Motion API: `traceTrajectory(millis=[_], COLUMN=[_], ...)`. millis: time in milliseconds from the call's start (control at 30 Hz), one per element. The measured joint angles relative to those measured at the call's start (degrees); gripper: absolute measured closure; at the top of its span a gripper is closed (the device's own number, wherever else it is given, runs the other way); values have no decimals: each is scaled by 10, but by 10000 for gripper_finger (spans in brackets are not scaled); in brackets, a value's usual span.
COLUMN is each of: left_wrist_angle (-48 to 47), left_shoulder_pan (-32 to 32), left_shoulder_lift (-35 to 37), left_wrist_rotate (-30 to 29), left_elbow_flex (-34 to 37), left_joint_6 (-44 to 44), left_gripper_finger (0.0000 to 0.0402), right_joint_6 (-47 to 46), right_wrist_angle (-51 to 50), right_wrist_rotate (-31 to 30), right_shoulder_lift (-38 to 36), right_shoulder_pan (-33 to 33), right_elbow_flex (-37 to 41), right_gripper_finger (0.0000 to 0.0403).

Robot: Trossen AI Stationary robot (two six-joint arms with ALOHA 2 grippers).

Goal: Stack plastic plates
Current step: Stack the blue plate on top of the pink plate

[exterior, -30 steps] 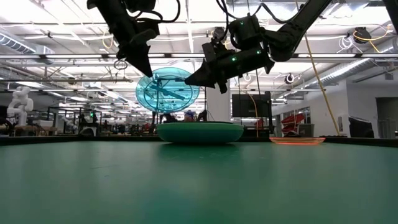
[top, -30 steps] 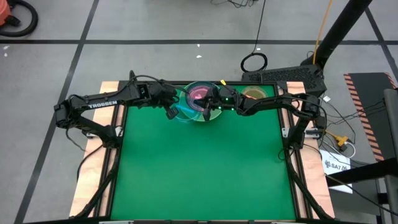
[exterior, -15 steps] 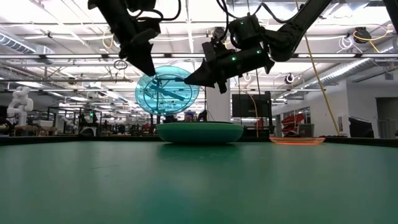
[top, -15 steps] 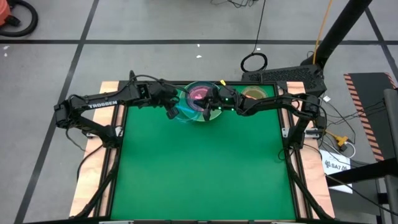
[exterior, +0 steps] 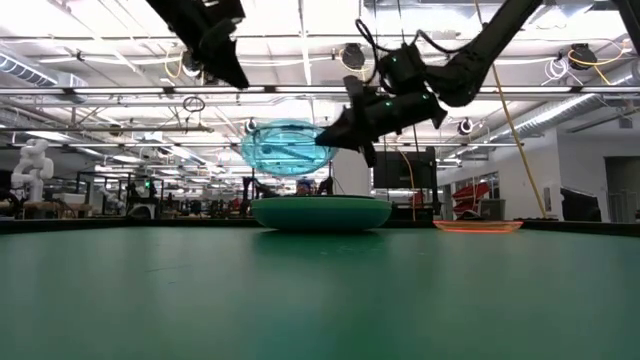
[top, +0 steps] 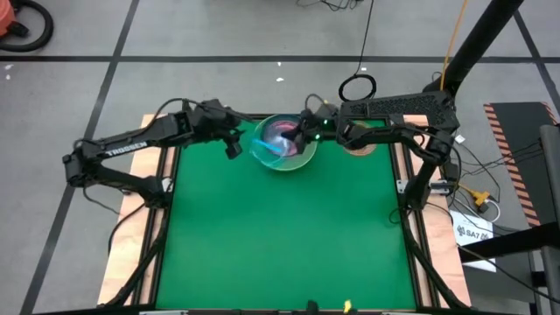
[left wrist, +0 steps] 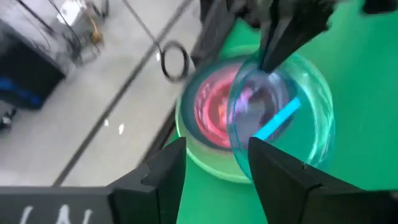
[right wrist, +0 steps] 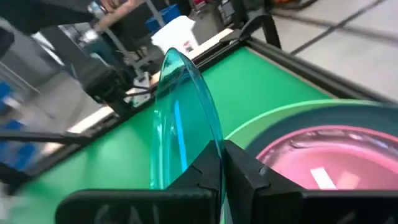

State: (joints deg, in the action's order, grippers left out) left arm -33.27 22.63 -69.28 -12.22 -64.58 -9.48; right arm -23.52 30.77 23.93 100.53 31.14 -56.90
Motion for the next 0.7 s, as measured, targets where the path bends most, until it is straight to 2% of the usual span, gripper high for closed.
traceTrajectory(millis=[100, 233, 433, 700], left_wrist_angle=[50, 123, 221, 260], left_shoulder_pan=[0, -1, -10, -7], left_shoulder_lift=[29, 74, 141, 185], left_wrist_rotate=[16, 46, 47, 43], left_elbow_flex=[29, 104, 202, 220], left_joint_6=[-11, -4, 25, -7], left_gripper_finger=[222, 222, 222, 222], right_joint_6=[-39, -61, -61, -74], right_wrist_angle=[-12, -89, -192, -189], right_wrist_rotate=[68, 107, 108, 90], right_shoulder_lift=[0, -1, -1, -1], right_shoulder_pan=[47, 107, 156, 161], right_elbow_flex=[0, 0, 0, 0], right_gripper_finger=[397, 397, 397, 382])
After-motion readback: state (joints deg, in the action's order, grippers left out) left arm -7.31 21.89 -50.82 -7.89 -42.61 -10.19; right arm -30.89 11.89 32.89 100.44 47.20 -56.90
